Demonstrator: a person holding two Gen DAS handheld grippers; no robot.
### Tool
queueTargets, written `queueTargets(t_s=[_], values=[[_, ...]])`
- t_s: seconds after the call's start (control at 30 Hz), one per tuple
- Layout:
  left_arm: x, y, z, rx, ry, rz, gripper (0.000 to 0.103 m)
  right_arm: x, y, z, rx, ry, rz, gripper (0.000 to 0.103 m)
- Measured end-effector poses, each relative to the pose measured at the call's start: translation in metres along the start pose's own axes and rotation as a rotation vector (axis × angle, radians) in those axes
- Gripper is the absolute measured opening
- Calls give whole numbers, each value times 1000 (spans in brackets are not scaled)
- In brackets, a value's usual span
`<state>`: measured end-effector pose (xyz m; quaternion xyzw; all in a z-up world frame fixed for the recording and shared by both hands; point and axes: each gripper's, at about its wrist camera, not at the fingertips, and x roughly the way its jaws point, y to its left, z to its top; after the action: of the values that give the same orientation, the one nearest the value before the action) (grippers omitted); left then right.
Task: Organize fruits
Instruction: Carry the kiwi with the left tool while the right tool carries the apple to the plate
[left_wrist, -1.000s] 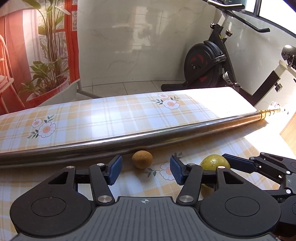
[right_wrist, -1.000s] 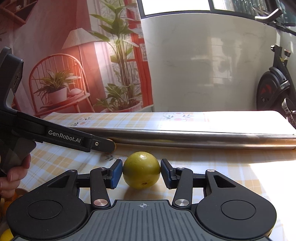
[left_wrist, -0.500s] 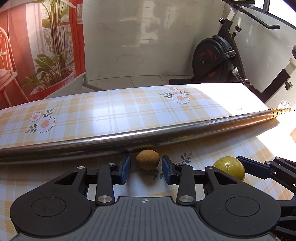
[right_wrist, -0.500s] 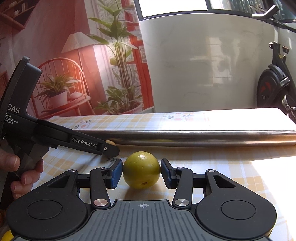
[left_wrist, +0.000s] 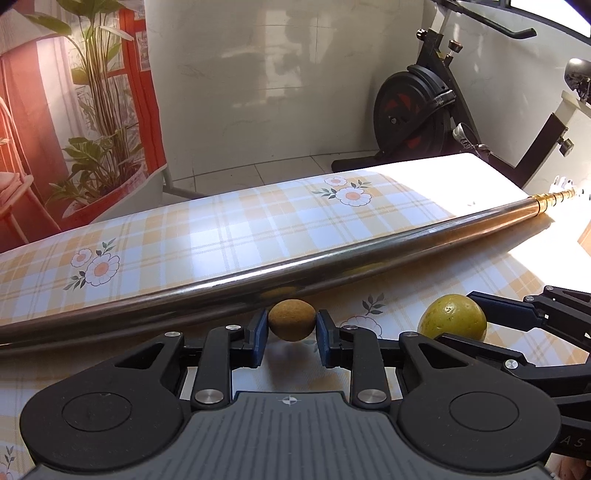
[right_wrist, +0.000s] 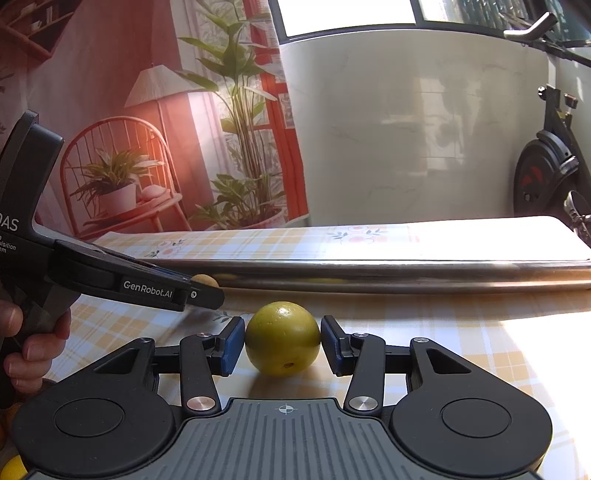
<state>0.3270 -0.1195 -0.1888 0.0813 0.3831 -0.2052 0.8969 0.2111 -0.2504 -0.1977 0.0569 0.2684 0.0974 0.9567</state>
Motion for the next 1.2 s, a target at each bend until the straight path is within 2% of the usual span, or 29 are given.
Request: queueTargets(t_s=[0.23,0.57,0.83,1.2], values=[[-37,-2,-8,13,-41,-11,29,-1,1,0,-3,-2,-6,42],[-99,-4,-39,-18,-67,11,29,-7,15,1,-11,37,12,42],[-146,0,-59,-72,-110,23,29,-42,43,6,-12,-3,46,42],[-188,-6,-86,-85,-139,38,29,-90,78,6,-32,-34,83,42]])
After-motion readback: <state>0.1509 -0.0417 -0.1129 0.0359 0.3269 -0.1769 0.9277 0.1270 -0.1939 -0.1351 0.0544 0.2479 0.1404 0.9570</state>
